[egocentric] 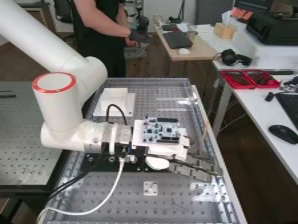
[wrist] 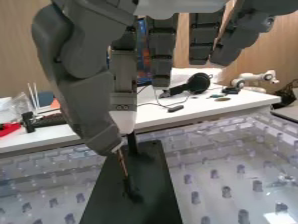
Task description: Grab the drill bit and place it in the clear container
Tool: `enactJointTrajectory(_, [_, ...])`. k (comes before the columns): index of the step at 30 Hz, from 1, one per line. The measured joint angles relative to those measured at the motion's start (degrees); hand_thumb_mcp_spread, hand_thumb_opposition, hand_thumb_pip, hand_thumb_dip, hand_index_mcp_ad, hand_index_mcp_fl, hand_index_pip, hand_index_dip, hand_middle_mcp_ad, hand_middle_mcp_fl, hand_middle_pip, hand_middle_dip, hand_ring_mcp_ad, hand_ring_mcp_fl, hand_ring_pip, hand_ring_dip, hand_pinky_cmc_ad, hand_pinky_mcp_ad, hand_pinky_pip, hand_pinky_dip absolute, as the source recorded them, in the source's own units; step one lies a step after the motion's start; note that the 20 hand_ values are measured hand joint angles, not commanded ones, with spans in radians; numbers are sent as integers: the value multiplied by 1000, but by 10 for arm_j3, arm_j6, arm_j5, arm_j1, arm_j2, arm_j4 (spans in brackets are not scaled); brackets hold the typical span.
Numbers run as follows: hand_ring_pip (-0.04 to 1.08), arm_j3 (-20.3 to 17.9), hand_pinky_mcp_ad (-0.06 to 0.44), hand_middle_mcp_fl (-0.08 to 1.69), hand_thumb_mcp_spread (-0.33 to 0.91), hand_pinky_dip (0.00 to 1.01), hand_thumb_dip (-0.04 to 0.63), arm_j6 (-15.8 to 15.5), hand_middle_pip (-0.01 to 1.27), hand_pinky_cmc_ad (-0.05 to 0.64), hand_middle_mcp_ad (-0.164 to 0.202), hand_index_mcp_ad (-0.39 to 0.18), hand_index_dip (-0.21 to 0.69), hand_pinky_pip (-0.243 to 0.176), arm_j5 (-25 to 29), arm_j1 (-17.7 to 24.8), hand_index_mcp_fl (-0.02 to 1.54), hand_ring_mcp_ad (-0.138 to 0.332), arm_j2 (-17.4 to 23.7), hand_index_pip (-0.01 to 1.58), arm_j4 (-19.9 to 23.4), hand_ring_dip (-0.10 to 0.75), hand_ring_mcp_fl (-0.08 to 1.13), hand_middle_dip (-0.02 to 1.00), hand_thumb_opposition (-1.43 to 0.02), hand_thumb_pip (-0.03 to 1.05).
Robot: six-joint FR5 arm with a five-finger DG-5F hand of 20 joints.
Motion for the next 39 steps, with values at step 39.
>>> enactJointTrajectory(39, [105, -42, 152, 367, 675, 192, 234, 27, 124, 325, 75, -119, 157, -42, 12, 2, 831, 182, 77, 1168, 50, 14, 112, 202, -923, 414])
